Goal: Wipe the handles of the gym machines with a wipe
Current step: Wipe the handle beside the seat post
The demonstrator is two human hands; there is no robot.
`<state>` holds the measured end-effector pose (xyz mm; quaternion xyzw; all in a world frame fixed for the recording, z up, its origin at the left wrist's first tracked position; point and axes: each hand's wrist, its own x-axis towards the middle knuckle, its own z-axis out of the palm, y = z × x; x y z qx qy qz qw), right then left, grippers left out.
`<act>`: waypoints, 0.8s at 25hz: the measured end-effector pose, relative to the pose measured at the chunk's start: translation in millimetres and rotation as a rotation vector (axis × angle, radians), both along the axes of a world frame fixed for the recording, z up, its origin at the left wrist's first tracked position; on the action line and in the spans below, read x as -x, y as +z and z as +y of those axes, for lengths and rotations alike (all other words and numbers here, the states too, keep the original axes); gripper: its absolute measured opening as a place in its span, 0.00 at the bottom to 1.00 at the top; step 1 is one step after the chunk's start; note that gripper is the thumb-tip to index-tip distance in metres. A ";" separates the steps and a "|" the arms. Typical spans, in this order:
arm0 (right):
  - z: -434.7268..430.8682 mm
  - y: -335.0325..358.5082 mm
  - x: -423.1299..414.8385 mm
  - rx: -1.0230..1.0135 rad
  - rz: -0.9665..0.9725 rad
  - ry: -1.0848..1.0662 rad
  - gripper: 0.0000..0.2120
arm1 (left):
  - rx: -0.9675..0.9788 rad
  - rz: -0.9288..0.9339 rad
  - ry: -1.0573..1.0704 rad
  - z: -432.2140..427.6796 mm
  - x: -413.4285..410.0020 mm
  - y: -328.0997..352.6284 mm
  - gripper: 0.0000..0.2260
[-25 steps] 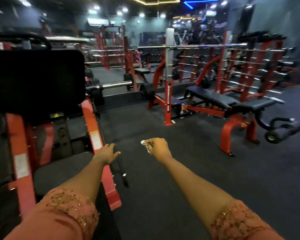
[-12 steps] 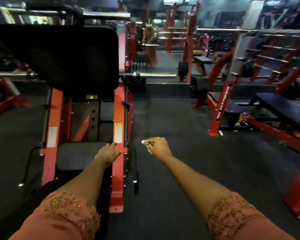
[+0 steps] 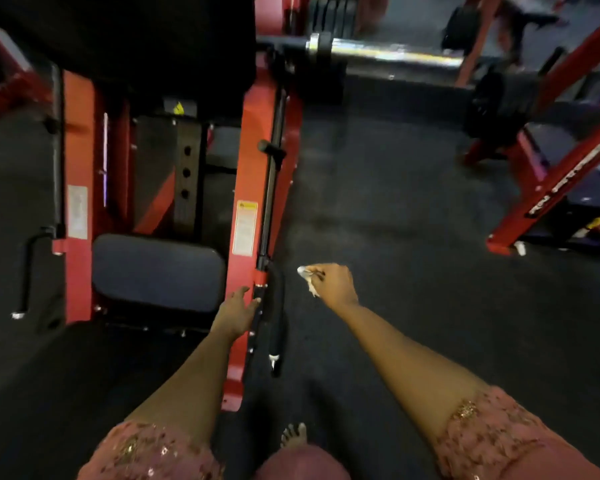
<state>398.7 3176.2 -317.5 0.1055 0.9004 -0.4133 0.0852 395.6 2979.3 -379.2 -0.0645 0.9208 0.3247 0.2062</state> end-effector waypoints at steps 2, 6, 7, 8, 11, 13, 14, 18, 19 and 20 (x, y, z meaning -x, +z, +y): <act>9.2 -35.5 30.9 0.045 -0.053 -0.051 0.11 | -0.085 -0.055 0.122 16.4 19.8 -30.7 0.21; 27.0 -141.4 87.4 0.116 -0.166 -0.235 0.13 | -0.282 -0.181 0.435 46.8 59.7 -110.4 0.20; 29.9 -175.7 100.3 0.137 -0.203 -0.272 0.13 | -0.334 -0.201 0.518 53.7 71.4 -137.0 0.19; 31.8 -206.8 110.7 0.157 -0.249 -0.301 0.13 | -0.357 -0.224 0.575 59.7 81.8 -162.4 0.19; 36.4 -270.6 135.1 0.200 -0.317 -0.270 0.13 | -0.400 -0.252 0.624 72.2 105.1 -216.7 0.18; 36.4 -302.8 158.9 0.195 -0.294 -0.186 0.14 | -0.413 -0.245 0.632 76.7 120.9 -251.9 0.19; 34.0 -314.8 172.6 0.197 -0.256 -0.151 0.14 | -0.424 -0.241 0.652 78.5 128.5 -266.7 0.20; 5.8 -338.1 218.9 0.310 -0.046 0.005 0.14 | -0.524 -0.211 0.750 86.9 141.8 -298.6 0.16; -2.9 -342.4 225.8 0.345 -0.001 0.062 0.14 | -0.562 -0.196 0.776 89.5 141.5 -301.4 0.16; -10.6 -346.4 230.2 0.362 0.033 0.114 0.15 | -0.593 -0.188 0.798 91.8 140.8 -301.5 0.16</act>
